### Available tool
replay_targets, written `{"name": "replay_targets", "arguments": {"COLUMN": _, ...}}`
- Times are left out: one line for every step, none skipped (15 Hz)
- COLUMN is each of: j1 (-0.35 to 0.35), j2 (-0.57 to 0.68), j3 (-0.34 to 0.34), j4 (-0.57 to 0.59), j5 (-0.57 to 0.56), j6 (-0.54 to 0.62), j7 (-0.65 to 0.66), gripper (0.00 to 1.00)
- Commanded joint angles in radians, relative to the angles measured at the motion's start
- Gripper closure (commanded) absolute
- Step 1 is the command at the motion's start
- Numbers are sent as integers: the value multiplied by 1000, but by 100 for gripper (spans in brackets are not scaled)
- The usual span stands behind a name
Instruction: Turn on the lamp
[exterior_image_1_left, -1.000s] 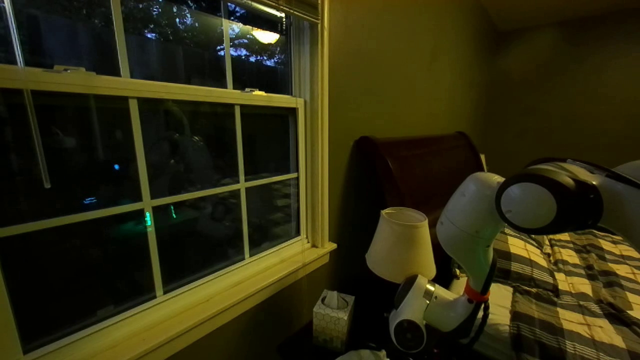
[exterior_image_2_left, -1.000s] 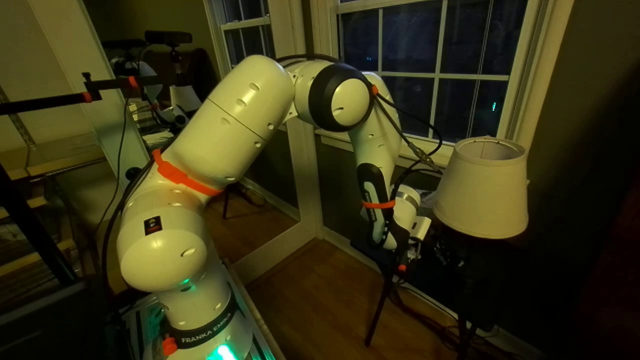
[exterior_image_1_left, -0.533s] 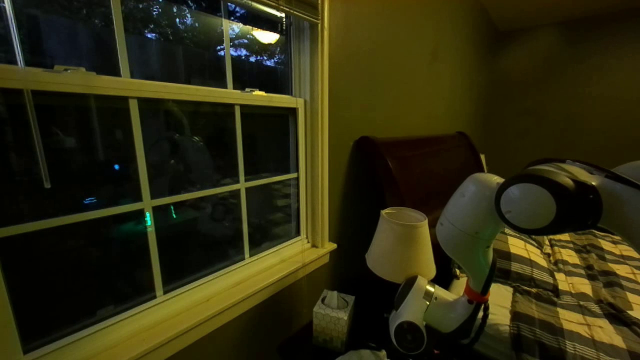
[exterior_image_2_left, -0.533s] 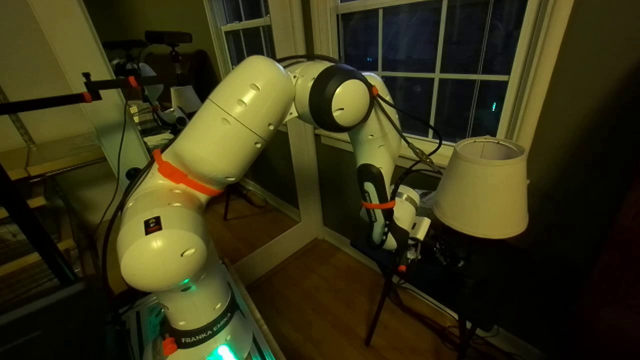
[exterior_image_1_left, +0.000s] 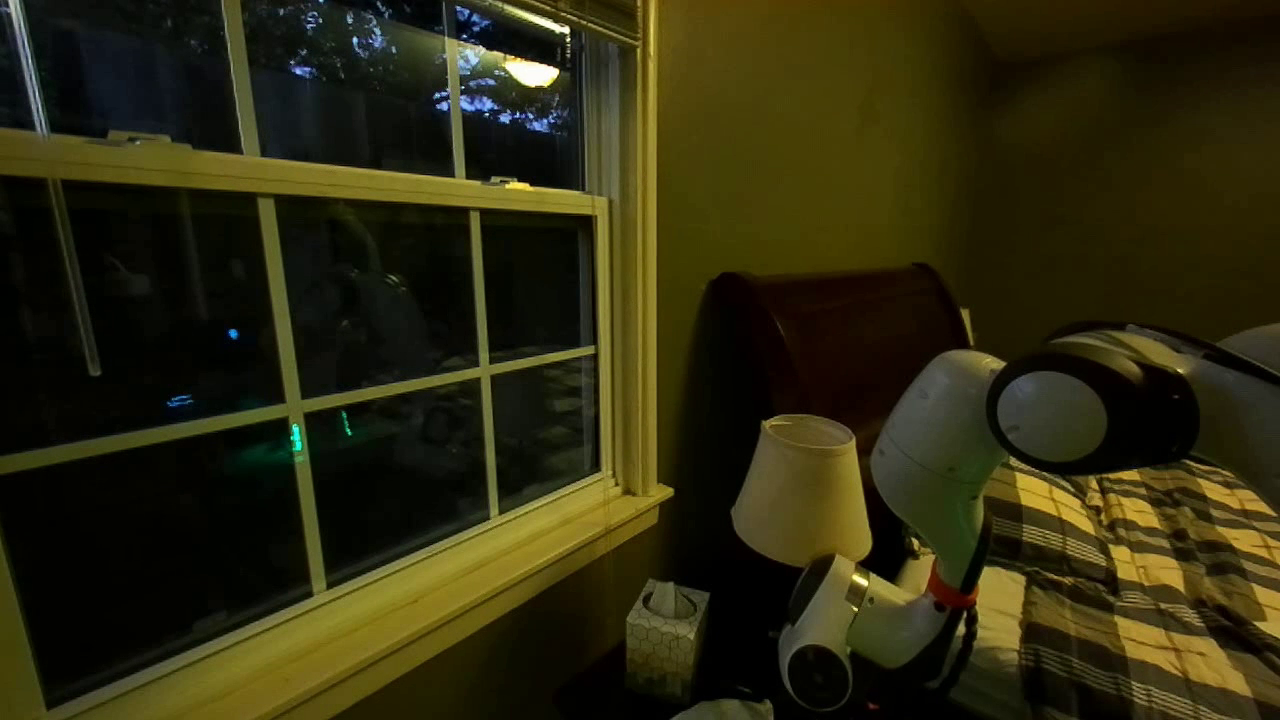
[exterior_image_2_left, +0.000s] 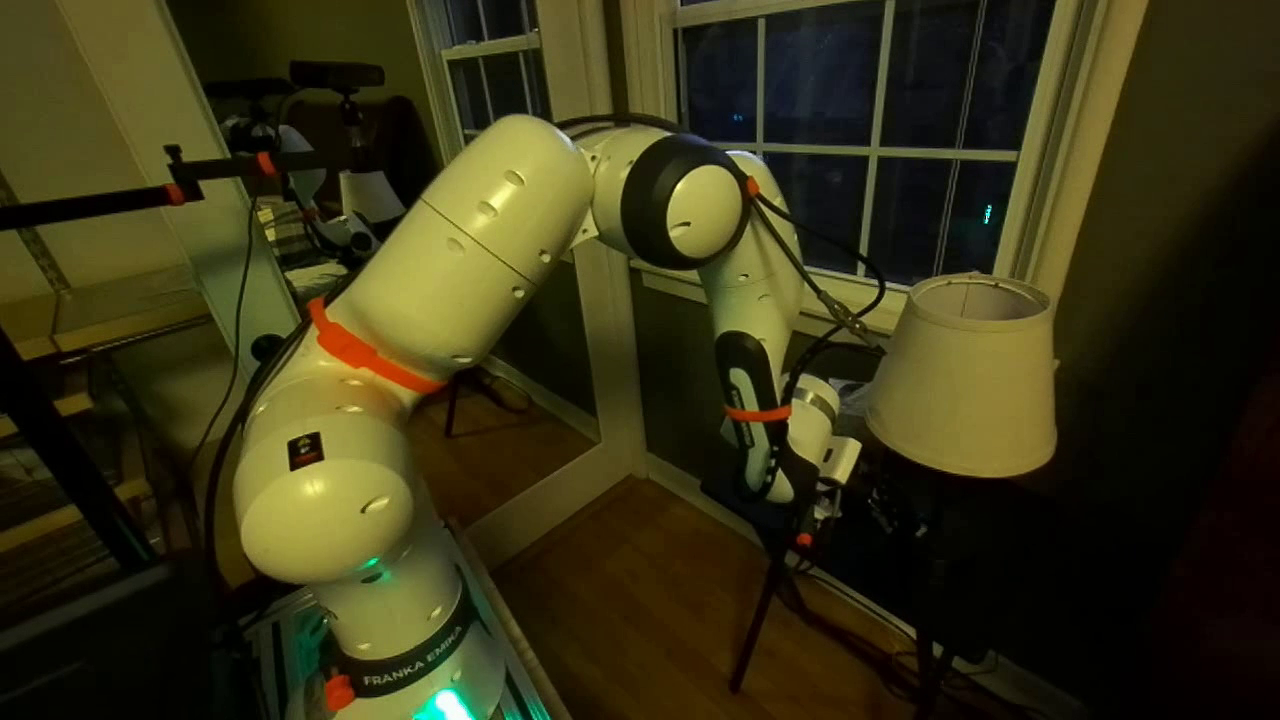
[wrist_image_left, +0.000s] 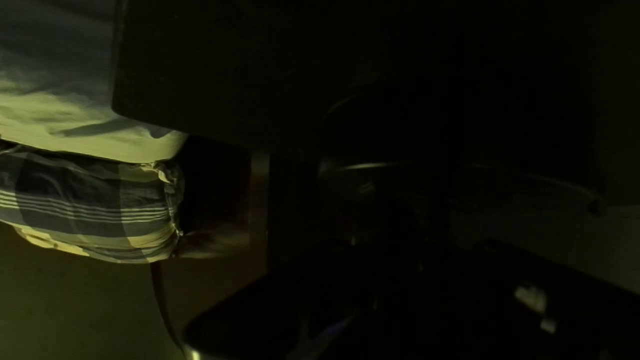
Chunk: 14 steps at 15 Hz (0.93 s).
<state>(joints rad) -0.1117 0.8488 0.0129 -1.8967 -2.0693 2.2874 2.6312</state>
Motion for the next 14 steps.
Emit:
{"name": "replay_targets", "arguments": {"j1": -22, "j2": 31, "j3": 16, "j4": 23, "j5": -27, "j6": 0, "j7": 11, "gripper": 100}}
{"name": "replay_targets", "arguments": {"j1": -24, "j2": 34, "j3": 17, "j4": 25, "j5": -24, "j6": 4, "j7": 6, "gripper": 100}}
{"name": "replay_targets", "arguments": {"j1": -24, "j2": 36, "j3": 17, "j4": 26, "j5": -23, "j6": 4, "j7": 2, "gripper": 100}}
{"name": "replay_targets", "arguments": {"j1": -22, "j2": 39, "j3": 16, "j4": 26, "j5": -26, "j6": 1, "j7": 0, "gripper": 100}}
{"name": "replay_targets", "arguments": {"j1": -18, "j2": 42, "j3": 15, "j4": 25, "j5": -29, "j6": -8, "j7": 1, "gripper": 100}}
{"name": "replay_targets", "arguments": {"j1": -16, "j2": 43, "j3": 15, "j4": 23, "j5": -28, "j6": -13, "j7": -2, "gripper": 100}}
{"name": "replay_targets", "arguments": {"j1": -12, "j2": 45, "j3": 14, "j4": 22, "j5": -27, "j6": -25, "j7": 0, "gripper": 100}}
{"name": "replay_targets", "arguments": {"j1": -9, "j2": 47, "j3": 14, "j4": 20, "j5": -20, "j6": -38, "j7": 0, "gripper": 100}}
{"name": "replay_targets", "arguments": {"j1": -5, "j2": 50, "j3": 14, "j4": 19, "j5": -21, "j6": -55, "j7": 5, "gripper": 100}}
{"name": "replay_targets", "arguments": {"j1": -2, "j2": 54, "j3": 16, "j4": 18, "j5": -19, "j6": -72, "j7": 10, "gripper": 100}}
{"name": "replay_targets", "arguments": {"j1": 0, "j2": 59, "j3": 19, "j4": 17, "j5": -6, "j6": -90, "j7": 10, "gripper": 100}}
{"name": "replay_targets", "arguments": {"j1": 3, "j2": 64, "j3": 21, "j4": 18, "j5": -2, "j6": -109, "j7": 11, "gripper": 100}}
{"name": "replay_targets", "arguments": {"j1": 6, "j2": 70, "j3": 24, "j4": 18, "j5": -4, "j6": -128, "j7": 15, "gripper": 100}}
{"name": "replay_targets", "arguments": {"j1": 11, "j2": 77, "j3": 25, "j4": 19, "j5": -7, "j6": -151, "j7": 21, "gripper": 100}}
